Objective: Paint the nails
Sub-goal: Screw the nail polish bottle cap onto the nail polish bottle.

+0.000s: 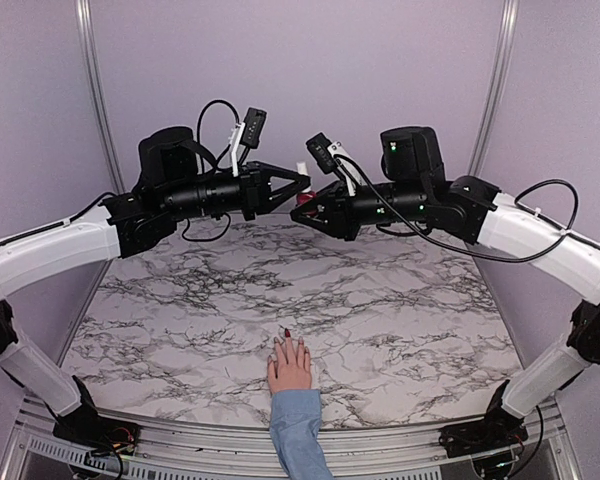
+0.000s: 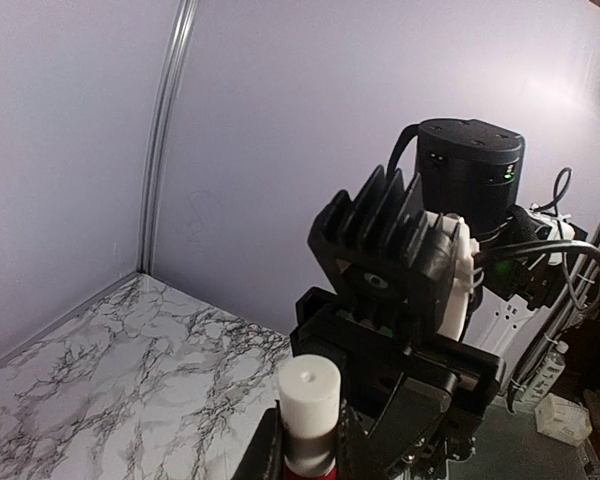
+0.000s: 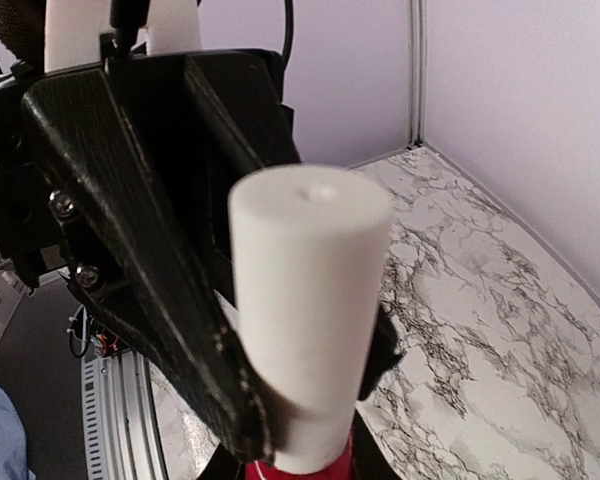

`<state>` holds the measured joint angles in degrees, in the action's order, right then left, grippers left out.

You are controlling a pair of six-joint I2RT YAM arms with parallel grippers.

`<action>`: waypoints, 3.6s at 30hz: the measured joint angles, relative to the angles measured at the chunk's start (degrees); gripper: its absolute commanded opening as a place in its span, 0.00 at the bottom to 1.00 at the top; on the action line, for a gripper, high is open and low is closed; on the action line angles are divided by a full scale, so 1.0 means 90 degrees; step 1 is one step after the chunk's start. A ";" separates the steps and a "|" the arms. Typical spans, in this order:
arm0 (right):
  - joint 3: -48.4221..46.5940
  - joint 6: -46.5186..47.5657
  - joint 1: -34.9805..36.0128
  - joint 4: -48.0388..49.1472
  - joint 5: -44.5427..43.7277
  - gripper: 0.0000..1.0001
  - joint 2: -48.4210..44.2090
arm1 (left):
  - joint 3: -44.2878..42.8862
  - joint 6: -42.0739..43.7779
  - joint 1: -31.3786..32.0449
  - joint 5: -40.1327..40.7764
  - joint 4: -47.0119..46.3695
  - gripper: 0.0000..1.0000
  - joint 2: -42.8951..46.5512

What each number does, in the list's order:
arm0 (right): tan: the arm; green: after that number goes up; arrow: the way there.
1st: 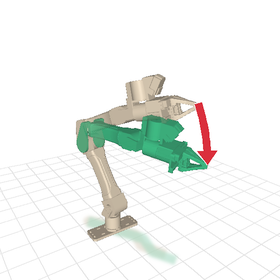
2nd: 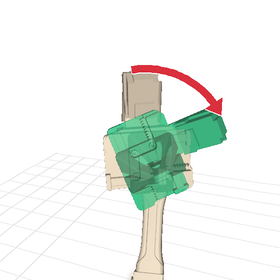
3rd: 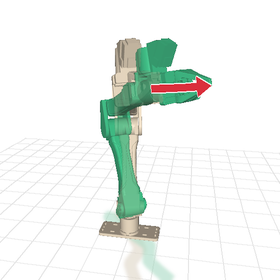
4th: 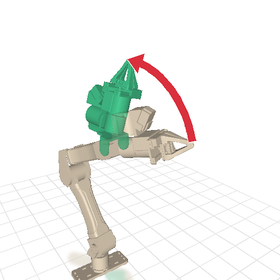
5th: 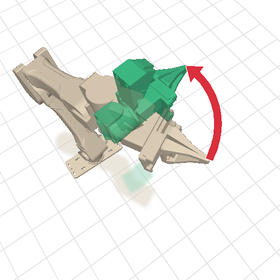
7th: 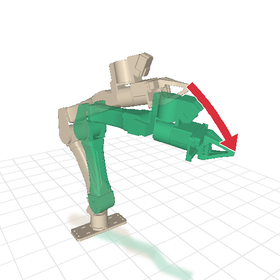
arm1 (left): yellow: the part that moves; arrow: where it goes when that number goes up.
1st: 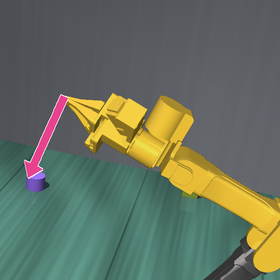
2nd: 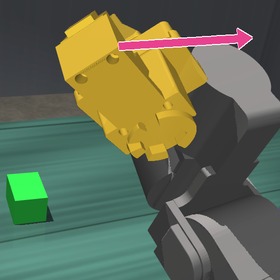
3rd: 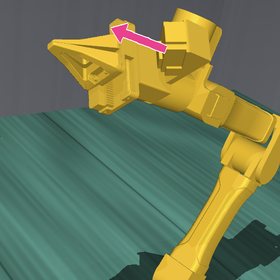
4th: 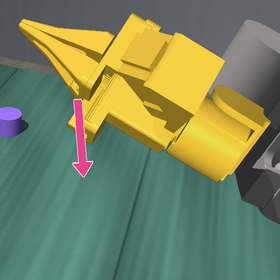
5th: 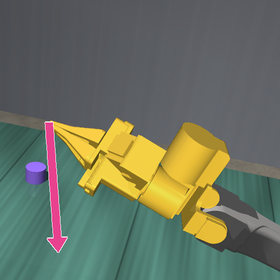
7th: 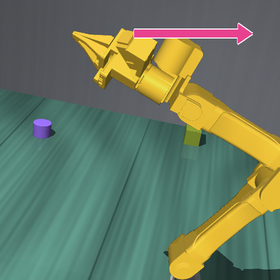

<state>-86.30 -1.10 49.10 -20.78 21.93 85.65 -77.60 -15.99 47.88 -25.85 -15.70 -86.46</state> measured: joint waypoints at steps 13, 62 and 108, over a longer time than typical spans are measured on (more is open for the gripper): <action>0.0039 0.0146 -0.0058 0.0223 0.2055 0.00 -0.0151 | 0.0000 0.0034 -0.0165 -0.2127 -0.0622 0.00 0.0041; 0.0270 -0.0143 0.0032 -0.0180 -0.1525 0.00 0.0238 | 0.0573 -0.0811 0.0148 0.1479 -0.0488 0.52 -0.0129; 0.0335 0.0350 -0.0155 0.0092 0.1809 0.00 0.0075 | 0.0486 -0.0510 -0.0299 -0.1219 -0.0617 0.40 0.0168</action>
<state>-83.29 2.04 47.70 -19.94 38.22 86.32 -73.23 -20.58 45.19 -36.82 -21.26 -84.95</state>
